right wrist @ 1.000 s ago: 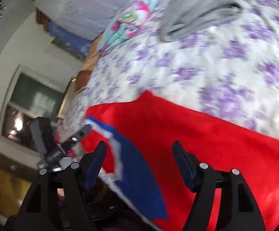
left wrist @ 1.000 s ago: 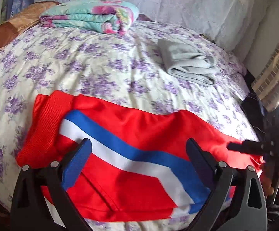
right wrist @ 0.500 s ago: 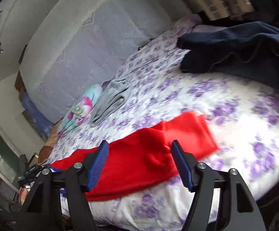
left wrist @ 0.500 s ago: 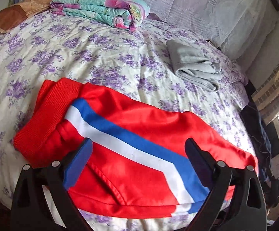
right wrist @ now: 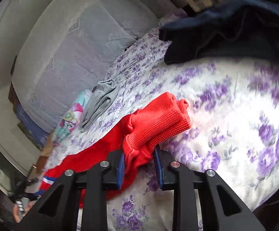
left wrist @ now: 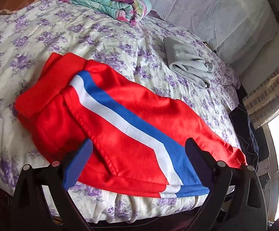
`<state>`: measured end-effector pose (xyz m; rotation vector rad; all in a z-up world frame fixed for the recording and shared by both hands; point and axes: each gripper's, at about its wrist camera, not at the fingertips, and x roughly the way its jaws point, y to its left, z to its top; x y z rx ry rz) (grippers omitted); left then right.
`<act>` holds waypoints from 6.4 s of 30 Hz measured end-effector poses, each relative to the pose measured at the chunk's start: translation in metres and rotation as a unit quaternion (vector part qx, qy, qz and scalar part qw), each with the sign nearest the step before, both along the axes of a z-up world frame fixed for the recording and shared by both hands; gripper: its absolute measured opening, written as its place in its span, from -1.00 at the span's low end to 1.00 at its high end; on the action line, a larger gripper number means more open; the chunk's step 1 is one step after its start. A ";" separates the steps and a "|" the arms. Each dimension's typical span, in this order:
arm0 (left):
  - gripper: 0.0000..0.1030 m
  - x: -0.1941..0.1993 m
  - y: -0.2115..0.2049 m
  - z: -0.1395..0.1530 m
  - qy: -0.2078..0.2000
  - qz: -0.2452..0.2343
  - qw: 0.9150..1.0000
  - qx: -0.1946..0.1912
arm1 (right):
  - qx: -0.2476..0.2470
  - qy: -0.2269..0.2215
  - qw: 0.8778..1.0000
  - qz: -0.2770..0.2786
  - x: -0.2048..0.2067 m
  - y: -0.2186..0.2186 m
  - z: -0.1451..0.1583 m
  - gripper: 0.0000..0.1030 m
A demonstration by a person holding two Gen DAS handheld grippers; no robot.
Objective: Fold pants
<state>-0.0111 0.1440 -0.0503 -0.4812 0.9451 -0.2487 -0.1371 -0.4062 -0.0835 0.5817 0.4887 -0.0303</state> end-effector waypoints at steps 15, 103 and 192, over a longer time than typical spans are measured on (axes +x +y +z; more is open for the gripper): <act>0.83 -0.037 0.033 0.001 -0.008 0.039 0.999 -0.018 | -0.597 0.038 0.752 0.277 0.079 0.335 -0.027 -0.44; 0.86 0.053 -0.120 -0.017 0.030 -0.236 0.969 -0.066 | 0.109 0.177 0.925 0.319 0.113 0.089 -0.012 0.93; 0.90 -0.024 -0.113 0.057 -0.140 0.046 0.952 0.269 | -0.276 -0.008 0.960 0.038 0.049 0.103 0.078 0.93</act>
